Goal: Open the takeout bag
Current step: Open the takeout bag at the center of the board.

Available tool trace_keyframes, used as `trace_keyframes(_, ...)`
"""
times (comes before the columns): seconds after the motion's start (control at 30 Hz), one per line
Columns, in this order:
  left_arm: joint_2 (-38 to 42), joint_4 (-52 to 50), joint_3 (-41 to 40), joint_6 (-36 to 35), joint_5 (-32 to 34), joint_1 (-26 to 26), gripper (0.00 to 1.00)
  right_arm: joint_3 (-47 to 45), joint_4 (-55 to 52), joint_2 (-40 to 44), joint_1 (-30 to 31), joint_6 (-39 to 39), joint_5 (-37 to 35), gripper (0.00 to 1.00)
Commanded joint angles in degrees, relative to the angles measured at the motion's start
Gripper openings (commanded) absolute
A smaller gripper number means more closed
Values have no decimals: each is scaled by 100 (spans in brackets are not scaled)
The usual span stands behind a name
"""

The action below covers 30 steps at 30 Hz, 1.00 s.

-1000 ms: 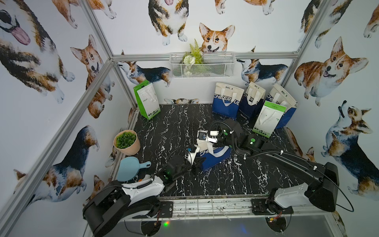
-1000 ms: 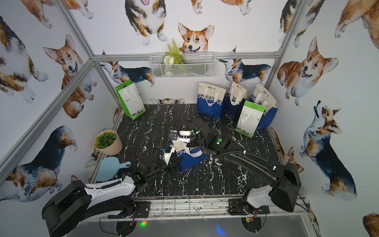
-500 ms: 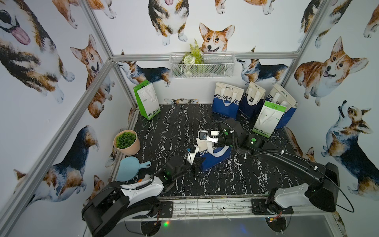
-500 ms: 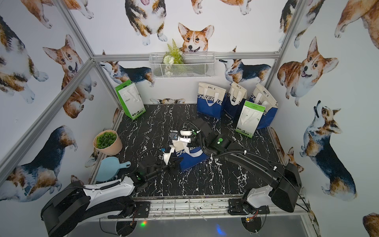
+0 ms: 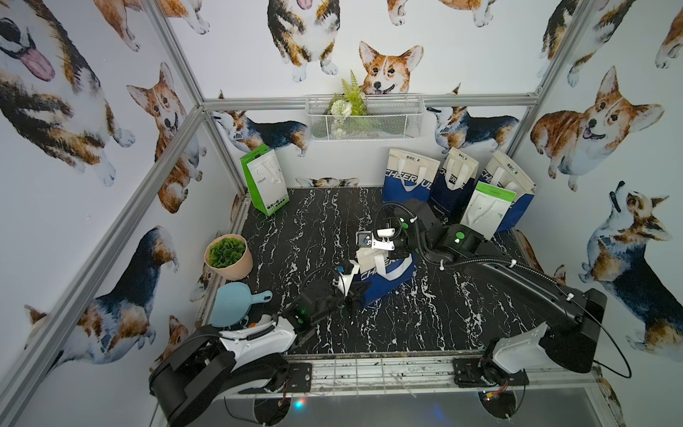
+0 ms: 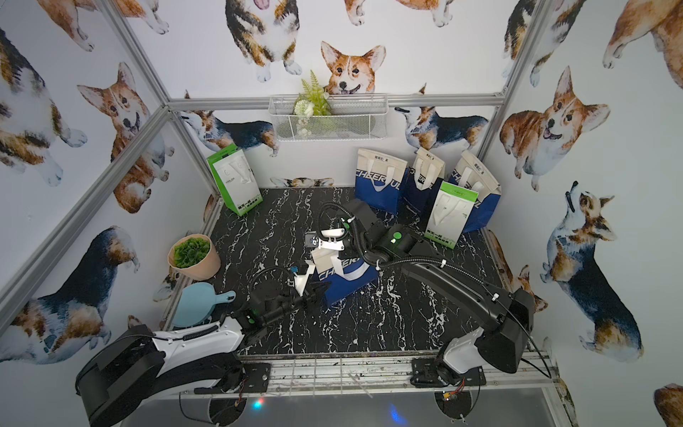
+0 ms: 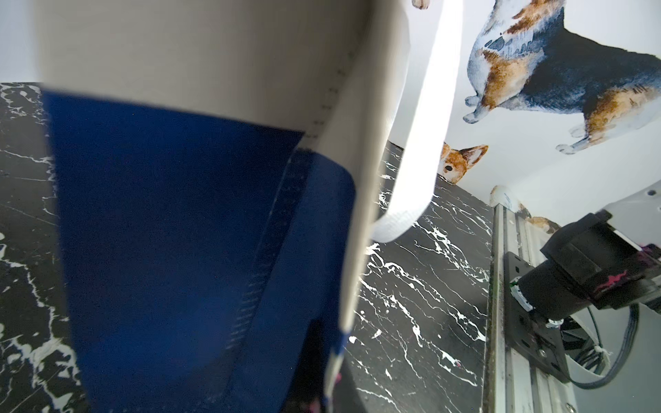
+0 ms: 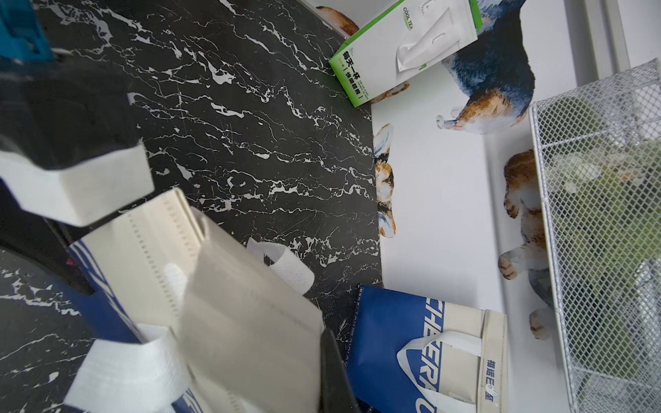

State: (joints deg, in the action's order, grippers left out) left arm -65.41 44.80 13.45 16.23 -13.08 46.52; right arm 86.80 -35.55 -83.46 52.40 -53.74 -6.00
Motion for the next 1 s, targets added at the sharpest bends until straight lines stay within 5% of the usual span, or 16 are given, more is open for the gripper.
trace_keyframes(0.0, 18, -61, -5, -37, -59, 8, 0, 524, -410, -157, -11, -166, 39, 0)
trace_keyframes(0.27, 46, -95, -1, -35, -45, 7, 0, 1228, -1313, -648, -11, -299, -82, 0)
trace_keyframes(0.63, 50, -76, -24, -50, -33, 6, 0, 658, -760, -241, -11, -33, -11, 0)
trace_keyframes(0.97, 77, -76, -50, -37, -26, 7, 0, -265, -76, 78, -15, 304, 15, 21)
